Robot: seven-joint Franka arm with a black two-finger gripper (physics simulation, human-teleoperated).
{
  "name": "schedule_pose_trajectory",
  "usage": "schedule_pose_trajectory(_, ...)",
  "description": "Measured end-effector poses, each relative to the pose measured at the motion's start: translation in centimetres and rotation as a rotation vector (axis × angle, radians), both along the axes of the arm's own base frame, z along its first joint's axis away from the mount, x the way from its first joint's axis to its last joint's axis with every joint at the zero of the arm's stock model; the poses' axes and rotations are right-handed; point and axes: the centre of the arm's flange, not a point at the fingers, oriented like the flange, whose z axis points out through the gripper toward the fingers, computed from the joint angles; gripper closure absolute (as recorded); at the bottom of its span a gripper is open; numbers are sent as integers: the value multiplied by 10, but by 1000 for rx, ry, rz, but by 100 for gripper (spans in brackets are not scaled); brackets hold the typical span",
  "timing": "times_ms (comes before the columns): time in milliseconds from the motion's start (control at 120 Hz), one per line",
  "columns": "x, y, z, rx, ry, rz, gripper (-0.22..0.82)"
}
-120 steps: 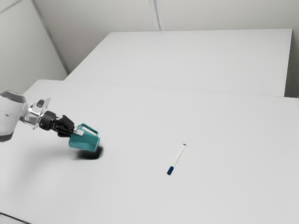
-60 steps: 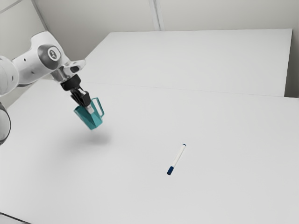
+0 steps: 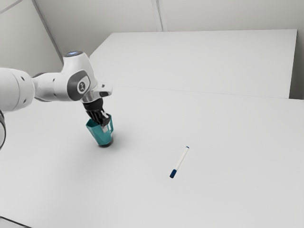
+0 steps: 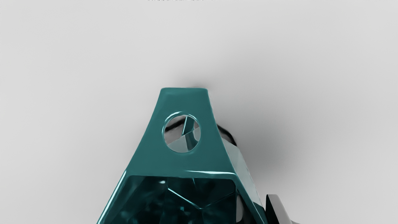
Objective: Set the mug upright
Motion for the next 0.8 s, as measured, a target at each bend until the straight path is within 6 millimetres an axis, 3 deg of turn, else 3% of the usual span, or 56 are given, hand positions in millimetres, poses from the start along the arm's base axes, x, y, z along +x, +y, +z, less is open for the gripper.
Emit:
schedule_pose_trajectory(258, 3, -3, -9, 18, -83, 89, 74)
schedule_pose_trajectory(500, 6, -4, -1, 11, -122, 146, 29)
schedule_pose_trajectory(692, 0, -8, 57, 4, -180, 168, 12)
schedule_pose_trajectory(800, 13, -10, 111, -6, -196, 177, 7)
